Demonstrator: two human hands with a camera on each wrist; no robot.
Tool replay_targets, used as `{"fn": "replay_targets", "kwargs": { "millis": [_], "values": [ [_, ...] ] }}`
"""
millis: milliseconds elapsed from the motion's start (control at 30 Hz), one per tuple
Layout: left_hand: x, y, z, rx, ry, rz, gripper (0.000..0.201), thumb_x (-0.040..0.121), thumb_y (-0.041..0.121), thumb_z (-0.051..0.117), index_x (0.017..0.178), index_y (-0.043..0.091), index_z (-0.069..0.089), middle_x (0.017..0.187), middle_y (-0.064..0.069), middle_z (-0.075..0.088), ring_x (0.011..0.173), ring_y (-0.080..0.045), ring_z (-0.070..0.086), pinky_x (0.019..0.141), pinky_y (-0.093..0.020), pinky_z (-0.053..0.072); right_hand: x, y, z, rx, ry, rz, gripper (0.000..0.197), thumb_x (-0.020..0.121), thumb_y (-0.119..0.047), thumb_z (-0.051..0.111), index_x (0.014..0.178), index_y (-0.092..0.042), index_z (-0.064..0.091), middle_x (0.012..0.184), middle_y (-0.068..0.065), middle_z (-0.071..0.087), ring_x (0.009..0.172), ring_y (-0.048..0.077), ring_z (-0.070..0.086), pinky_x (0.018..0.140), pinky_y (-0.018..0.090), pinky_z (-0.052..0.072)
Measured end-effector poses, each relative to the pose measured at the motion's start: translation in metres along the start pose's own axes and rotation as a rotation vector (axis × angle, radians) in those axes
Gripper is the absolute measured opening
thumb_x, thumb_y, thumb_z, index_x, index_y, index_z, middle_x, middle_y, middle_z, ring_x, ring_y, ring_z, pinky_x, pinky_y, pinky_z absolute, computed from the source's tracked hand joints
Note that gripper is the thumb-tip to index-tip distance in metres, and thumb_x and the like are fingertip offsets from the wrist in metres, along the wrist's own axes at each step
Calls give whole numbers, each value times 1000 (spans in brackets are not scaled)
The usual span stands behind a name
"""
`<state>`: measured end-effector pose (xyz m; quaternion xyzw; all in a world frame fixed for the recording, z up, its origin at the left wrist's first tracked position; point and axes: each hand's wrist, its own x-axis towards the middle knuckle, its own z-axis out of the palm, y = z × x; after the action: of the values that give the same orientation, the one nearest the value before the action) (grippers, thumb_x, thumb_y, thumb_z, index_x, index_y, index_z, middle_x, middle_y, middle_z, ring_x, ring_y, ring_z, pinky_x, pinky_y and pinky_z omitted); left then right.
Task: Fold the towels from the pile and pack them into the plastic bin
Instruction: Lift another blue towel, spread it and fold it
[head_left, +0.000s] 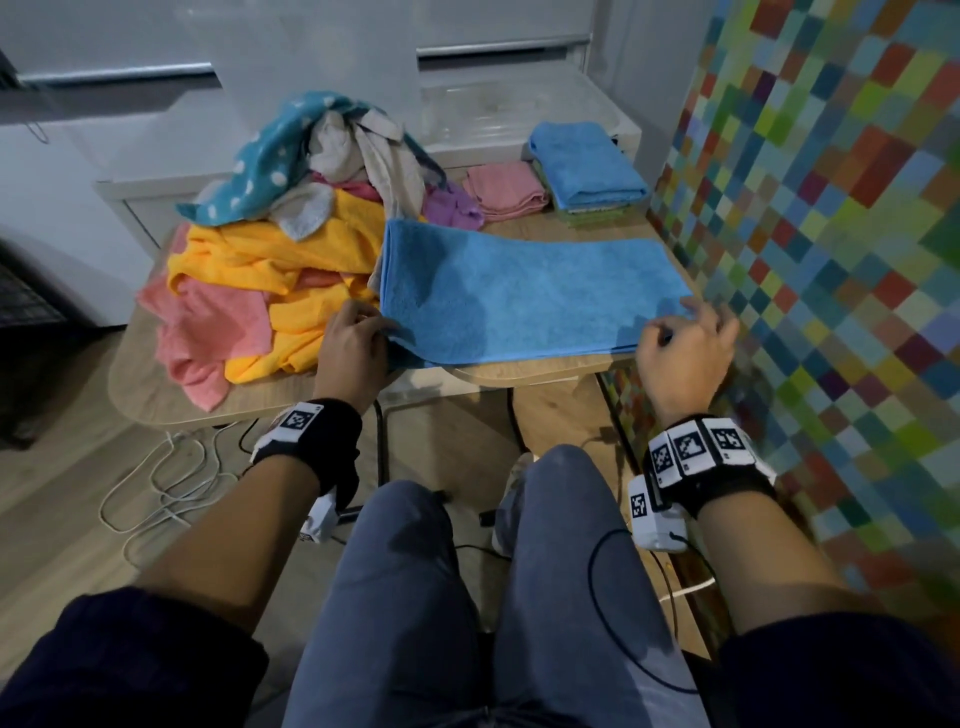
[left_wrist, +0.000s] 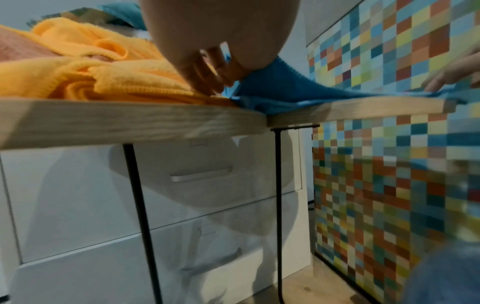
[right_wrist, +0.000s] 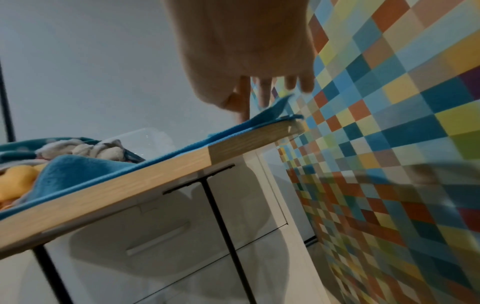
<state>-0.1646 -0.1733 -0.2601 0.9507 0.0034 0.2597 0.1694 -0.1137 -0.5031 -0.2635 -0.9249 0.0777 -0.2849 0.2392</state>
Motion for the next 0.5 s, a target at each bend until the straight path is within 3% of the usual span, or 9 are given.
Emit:
{"fn": "replay_targets", "kwargs": {
  "millis": [100, 167, 233, 300, 400, 500],
  "values": [
    [8, 22, -4, -11, 122, -59, 28, 88, 7, 44, 97, 6, 70, 107, -17, 58, 97, -38, 50, 86, -39, 37, -5, -25, -1, -65, 86, -146, 27, 84, -19, 48, 93, -16, 73, 132, 5, 54, 134, 36, 32, 113, 51, 7],
    [18, 46, 0, -1, 112, 5, 36, 86, 16, 36, 96, 10, 70, 105, -14, 61, 97, -35, 51, 88, -38, 36, -2, -47, 5, -43, -104, -327, 32, 85, -9, 48, 109, -15, 69, 137, 6, 52, 139, 33, 26, 114, 51, 2],
    [30, 73, 12, -38, -68, 71, 49, 85, 28, 26, 104, 10, 68, 109, -12, 62, 101, -33, 53, 88, -41, 39, 1, -70, 18, -31, -403, -441, 45, 89, -3, 44, 132, -14, 52, 149, 5, 37, 144, 28, 15, 117, 49, 2],
    [35, 96, 31, -17, -281, 81, 61, 87, 38, 18, 121, 9, 59, 125, -12, 57, 114, -33, 50, 97, -41, 36, 2, -86, 34, -50, -613, -452, 50, 95, -10, 38, 145, -16, 32, 157, 1, 18, 146, 24, 4, 117, 47, 0],
    [29, 100, 55, 51, -478, -58, 53, 100, 39, 24, 147, 15, 26, 156, -3, 22, 143, -23, 17, 116, -41, 11, 1, -83, 47, -127, -713, -415, 50, 102, -30, 25, 150, -18, 18, 159, -1, 8, 147, 20, 1, 116, 45, -3],
    [13, 88, 57, 112, -471, -93, 56, 101, 42, 20, 150, 18, 9, 159, 2, 4, 146, -21, -1, 118, -41, -1, 0, -60, 42, -205, -687, -343, 57, 100, -47, 20, 151, -23, 11, 159, -5, 3, 147, 17, -4, 116, 44, -8]
  ]
}}
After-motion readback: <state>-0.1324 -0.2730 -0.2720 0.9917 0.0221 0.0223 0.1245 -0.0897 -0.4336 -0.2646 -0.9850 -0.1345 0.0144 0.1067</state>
